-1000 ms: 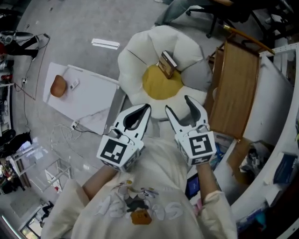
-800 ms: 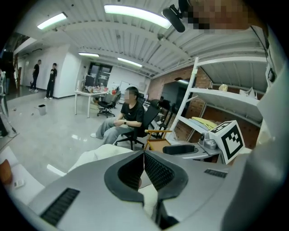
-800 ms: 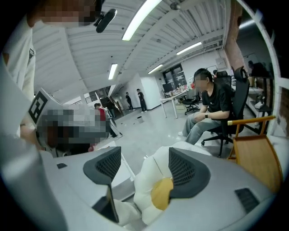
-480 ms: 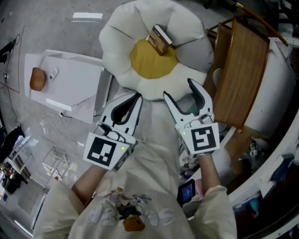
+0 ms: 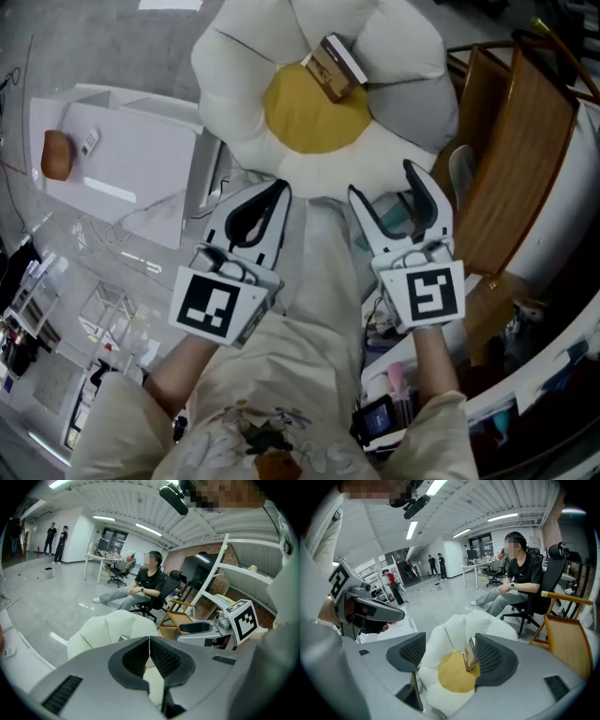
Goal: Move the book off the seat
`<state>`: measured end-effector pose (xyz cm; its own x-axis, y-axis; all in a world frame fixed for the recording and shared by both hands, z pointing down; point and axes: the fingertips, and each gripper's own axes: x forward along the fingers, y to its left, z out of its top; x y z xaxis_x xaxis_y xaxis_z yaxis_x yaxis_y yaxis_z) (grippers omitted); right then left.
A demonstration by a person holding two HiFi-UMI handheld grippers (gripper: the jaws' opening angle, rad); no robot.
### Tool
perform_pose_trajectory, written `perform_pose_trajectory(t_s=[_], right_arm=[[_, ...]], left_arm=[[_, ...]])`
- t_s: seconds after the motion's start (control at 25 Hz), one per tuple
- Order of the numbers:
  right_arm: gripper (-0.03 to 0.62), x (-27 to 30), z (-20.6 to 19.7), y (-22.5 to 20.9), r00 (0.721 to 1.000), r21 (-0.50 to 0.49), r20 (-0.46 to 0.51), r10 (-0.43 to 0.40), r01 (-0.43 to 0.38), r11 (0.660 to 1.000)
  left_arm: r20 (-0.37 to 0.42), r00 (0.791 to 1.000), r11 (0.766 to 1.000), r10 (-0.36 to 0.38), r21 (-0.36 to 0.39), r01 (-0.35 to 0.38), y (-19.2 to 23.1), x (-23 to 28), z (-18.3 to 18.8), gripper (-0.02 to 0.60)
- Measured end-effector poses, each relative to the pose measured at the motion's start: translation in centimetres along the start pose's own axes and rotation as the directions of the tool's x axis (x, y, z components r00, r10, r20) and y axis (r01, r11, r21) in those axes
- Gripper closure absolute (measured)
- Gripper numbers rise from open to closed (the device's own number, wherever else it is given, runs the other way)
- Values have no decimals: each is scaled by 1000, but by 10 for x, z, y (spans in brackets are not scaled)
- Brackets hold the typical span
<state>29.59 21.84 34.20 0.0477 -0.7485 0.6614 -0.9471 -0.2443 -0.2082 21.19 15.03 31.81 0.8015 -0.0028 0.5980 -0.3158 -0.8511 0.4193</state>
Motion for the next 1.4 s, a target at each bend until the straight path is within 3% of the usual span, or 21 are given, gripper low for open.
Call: perform_pose_trajectory(t_s=[0.24, 0.44, 0.76, 0.96, 1.4], right_arm=[[279, 48, -11, -9, 1000, -33, -12, -21, 20, 999], [255, 66, -34, -24, 997, -13, -63, -43, 42, 999], [215, 115, -58, -48, 989, -33, -141, -36, 31, 999], [210, 151, -66, -60, 987, -30, -157, -27, 22, 999], [203, 214, -91, -81, 969, -69, -238, -61, 46, 997]], left_arm=[[-14, 1000, 999, 6, -36, -6, 38, 30, -9, 569], [-43, 998, 999, -36, -6, 35, 46, 52, -22, 569], [-68, 997, 999, -35, -15, 34, 77, 81, -33, 569], [-97, 994, 998, -52, 20, 55, 97, 105, -43, 569], [-131, 986, 995, -100, 10, 102, 130, 144, -61, 569]])
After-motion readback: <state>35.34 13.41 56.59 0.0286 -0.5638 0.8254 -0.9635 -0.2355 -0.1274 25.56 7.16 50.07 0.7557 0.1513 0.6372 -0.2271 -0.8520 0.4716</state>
